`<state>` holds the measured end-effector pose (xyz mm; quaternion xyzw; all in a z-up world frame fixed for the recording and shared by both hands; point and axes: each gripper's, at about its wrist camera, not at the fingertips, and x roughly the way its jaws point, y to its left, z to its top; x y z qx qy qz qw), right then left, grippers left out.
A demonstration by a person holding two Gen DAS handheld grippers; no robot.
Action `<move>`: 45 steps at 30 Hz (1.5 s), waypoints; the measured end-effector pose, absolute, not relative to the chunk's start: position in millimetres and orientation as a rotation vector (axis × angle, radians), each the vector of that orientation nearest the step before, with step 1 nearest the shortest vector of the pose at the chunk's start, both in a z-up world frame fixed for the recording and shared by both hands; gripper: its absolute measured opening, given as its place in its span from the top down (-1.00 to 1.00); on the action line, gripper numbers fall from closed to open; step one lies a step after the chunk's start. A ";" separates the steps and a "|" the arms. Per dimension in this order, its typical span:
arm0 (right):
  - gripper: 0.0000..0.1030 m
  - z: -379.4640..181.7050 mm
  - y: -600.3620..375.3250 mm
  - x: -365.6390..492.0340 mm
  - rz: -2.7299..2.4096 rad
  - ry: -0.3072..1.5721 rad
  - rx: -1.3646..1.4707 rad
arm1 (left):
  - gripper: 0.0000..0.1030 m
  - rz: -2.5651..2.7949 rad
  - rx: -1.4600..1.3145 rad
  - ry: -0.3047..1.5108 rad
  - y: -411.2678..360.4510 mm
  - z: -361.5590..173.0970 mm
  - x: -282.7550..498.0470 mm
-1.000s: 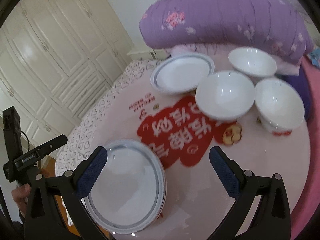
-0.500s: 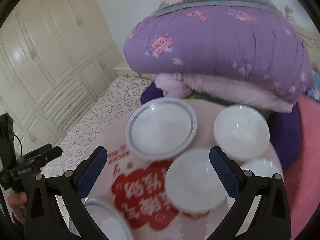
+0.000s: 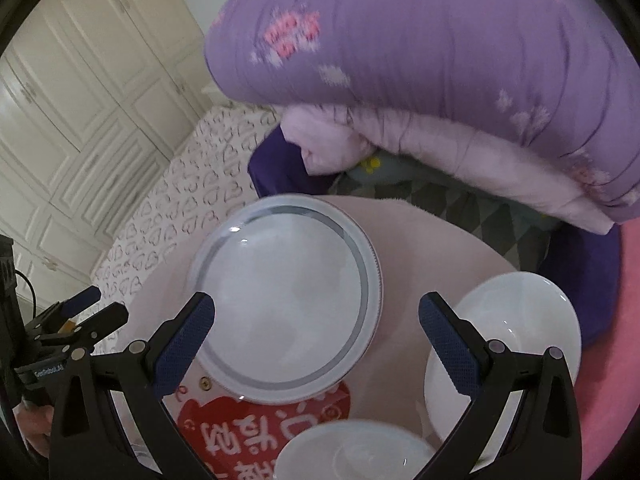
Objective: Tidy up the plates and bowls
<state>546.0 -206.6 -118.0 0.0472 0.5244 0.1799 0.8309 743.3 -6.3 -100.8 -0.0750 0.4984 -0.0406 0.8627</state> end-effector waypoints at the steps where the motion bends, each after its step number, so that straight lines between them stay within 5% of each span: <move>1: -1.00 -123.1 -206.0 550.0 0.381 1.124 0.095 | -0.91 -0.084 -0.155 1.054 -8.7 -106.6 751.5; 9: -0.99 -148.4 -196.4 572.8 0.375 1.190 0.053 | -0.85 -0.095 -0.123 1.102 -31.6 -146.5 803.5; 14: -0.89 -159.1 -188.5 579.6 0.366 1.216 0.013 | -0.39 -0.121 -0.155 1.148 -36.4 -170.5 822.2; 21: -0.66 -170.3 -181.6 587.0 0.336 1.232 -0.035 | -0.28 -0.144 -0.166 1.179 -40.1 -189.9 834.3; 26: -0.58 -177.4 -174.1 591.0 0.317 1.257 -0.090 | 0.13 -0.157 -0.188 1.210 -38.9 -203.0 841.3; 31: -0.26 -183.2 -171.7 595.2 0.326 1.290 -0.094 | 0.51 -0.178 -0.201 1.199 -37.0 -203.4 839.7; 37: 0.17 -184.5 -178.2 599.6 0.295 1.295 -0.099 | 0.52 -0.187 -0.198 1.196 -32.6 -203.1 835.5; 45: 0.21 -185.1 -177.9 598.9 0.300 1.311 -0.134 | 0.53 -0.191 -0.201 1.188 -32.1 -200.4 829.9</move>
